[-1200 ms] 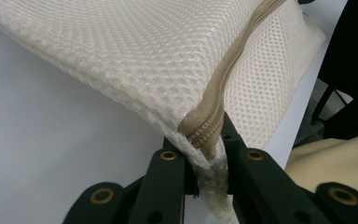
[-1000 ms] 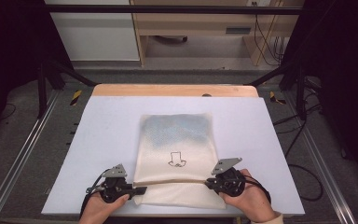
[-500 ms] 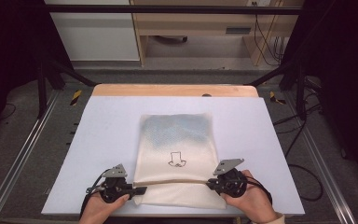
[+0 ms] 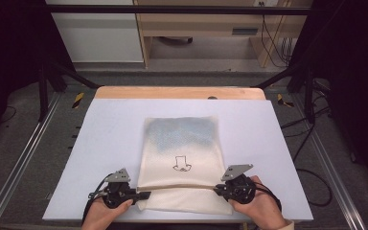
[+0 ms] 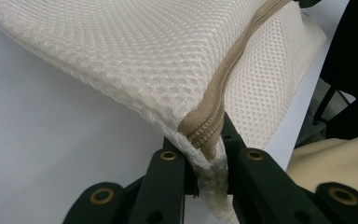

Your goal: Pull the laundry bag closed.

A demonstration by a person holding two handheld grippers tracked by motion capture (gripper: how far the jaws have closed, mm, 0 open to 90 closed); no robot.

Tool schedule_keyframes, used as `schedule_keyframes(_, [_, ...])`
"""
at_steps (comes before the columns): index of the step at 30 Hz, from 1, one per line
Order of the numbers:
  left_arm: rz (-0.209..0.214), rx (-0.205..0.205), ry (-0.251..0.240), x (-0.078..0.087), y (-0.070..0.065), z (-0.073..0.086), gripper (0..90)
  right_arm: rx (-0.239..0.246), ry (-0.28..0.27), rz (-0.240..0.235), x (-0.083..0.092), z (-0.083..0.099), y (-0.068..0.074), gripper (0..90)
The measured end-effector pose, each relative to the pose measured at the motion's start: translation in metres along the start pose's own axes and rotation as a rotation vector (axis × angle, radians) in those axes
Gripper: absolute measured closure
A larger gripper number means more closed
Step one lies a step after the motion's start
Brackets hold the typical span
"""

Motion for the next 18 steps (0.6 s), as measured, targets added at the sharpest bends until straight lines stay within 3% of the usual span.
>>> schedule_keyframes(18, [-0.005, -0.007, -0.003, 0.0006, -0.0001, -0.0007, 83.7, -0.001, 0.000, 0.001, -0.0002, 0.0038, -0.0010, 82.2])
Point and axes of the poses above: each handheld gripper's, and its own axes: x roughly backward along the jaws, z roughly out of its underside, y roughly to its left, the point moved 9 cm from there along -x, roughly forward along the jaws, and after that the axes turned 3 degrees about -y, right-handed, at the moved point
